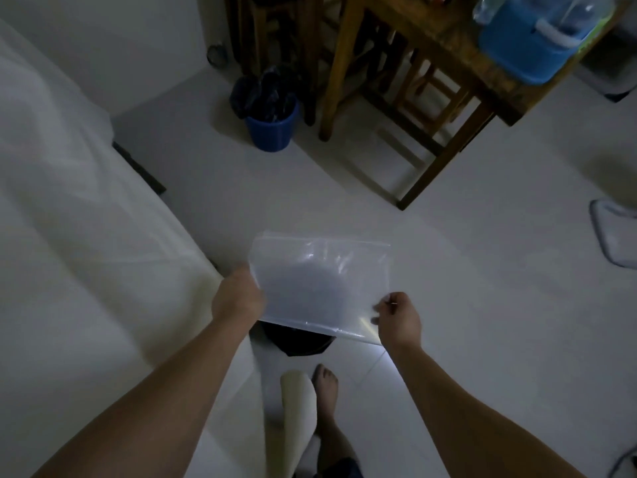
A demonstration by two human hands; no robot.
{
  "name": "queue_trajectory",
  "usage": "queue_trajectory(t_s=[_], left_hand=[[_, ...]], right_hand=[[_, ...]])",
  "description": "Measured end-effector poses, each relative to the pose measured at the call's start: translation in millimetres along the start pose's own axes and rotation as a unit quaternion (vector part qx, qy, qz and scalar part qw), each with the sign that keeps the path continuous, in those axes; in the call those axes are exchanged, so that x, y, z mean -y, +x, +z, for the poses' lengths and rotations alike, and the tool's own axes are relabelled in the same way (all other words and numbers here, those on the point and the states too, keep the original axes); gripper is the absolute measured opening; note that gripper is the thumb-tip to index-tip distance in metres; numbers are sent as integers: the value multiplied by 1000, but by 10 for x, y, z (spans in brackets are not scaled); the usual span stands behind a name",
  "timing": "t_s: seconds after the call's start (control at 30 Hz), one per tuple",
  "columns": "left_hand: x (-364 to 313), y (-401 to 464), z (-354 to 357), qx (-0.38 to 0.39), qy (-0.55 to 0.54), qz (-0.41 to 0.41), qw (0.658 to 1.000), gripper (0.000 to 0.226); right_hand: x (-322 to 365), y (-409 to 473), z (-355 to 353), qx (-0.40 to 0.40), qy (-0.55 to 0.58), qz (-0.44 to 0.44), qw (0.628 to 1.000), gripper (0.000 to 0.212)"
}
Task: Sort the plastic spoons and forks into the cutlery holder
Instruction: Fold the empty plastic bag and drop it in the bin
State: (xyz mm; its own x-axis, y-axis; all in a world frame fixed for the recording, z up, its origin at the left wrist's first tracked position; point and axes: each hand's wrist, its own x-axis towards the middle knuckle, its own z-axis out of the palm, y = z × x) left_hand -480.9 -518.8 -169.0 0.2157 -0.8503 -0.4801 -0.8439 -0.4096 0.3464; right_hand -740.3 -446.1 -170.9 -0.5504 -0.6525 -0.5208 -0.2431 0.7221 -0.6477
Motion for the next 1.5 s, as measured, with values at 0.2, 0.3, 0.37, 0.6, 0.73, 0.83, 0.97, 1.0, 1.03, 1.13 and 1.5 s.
queue_trajectory(t_s=[0.2, 0.3, 0.37, 0.6, 0.73, 0.83, 0.97, 1.0, 1.03, 1.13, 1.5], left_hand=[[-38, 404, 797, 37, 47, -30, 998, 33], [-34, 572, 1149, 44, 57, -33, 997, 35], [-21, 668, 1369, 38, 59, -31, 997, 39], [132, 910, 2030, 32, 111, 5, 993, 57], [221, 940, 2340, 59, 141, 26, 988, 56], [275, 879, 2569, 93, 106, 48, 989, 47], [315, 745, 2845, 167, 55, 70, 982, 42], [320, 708, 2901, 185, 54, 72, 979, 43], [323, 676, 2951, 204, 51, 74, 975, 44], [326, 592, 3068, 236, 32, 91, 967, 49], [310, 656, 3461, 338, 21, 73, 938, 62]], right_hand=[[-416, 593, 241, 18, -32, 34, 999, 14], [-623, 880, 415, 21, -34, 57, 998, 16], [-744, 1061, 534, 25, -45, 63, 997, 17], [-1177, 1515, 909, 25, -103, 57, 993, 23], [-1428, 1633, 1055, 18, -160, 61, 985, 23], [-1574, 1678, 1149, 23, -218, 47, 975, 22], [-1651, 1673, 1186, 56, -314, 14, 948, 14], [-1666, 1651, 1189, 65, -337, 5, 939, 13], [-1687, 1629, 1193, 73, -357, -5, 931, 14], [-1790, 1581, 1196, 87, -404, -27, 910, 20], [-1891, 1455, 1236, 85, -236, 44, 967, 8]])
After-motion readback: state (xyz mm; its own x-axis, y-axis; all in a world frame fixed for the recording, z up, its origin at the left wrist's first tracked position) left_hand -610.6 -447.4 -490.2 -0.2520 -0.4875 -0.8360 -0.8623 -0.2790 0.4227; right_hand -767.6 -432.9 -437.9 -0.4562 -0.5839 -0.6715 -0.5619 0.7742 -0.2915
